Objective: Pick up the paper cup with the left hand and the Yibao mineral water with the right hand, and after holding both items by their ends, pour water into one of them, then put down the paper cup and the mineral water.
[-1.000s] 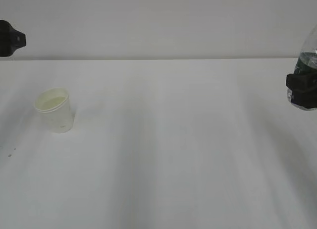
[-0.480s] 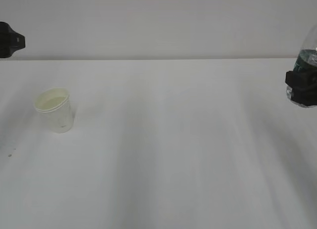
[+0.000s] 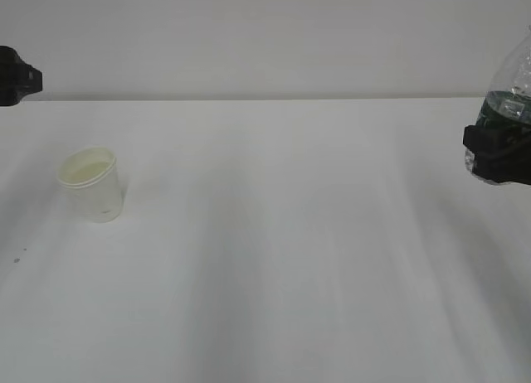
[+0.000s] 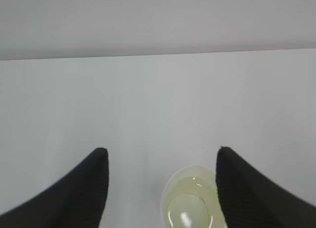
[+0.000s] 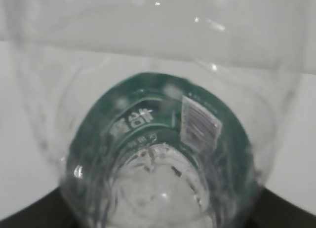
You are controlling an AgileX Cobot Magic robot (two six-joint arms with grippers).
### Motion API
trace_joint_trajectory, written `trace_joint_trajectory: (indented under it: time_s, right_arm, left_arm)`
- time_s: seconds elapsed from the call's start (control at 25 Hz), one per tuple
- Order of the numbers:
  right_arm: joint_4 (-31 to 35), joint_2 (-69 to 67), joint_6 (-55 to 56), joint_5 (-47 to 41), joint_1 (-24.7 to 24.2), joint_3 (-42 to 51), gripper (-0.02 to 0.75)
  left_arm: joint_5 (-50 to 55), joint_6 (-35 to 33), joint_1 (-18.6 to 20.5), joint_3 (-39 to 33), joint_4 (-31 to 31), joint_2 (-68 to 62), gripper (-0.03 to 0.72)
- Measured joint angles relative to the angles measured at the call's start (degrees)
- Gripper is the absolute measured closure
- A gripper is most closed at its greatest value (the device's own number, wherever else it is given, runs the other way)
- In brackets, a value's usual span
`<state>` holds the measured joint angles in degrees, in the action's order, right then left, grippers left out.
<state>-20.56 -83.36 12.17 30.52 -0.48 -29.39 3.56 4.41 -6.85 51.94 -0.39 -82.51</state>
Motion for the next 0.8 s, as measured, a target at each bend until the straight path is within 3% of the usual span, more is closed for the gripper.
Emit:
trace_joint_trajectory:
  time_s: [0.8]
  right_arm:
    - [0.4, -7.6, -0.9, 6.9, 0.0, 0.0, 0.337]
  left_arm:
    - [1.8, 0.0, 0.0, 0.0, 0.0, 1.3, 0.212]
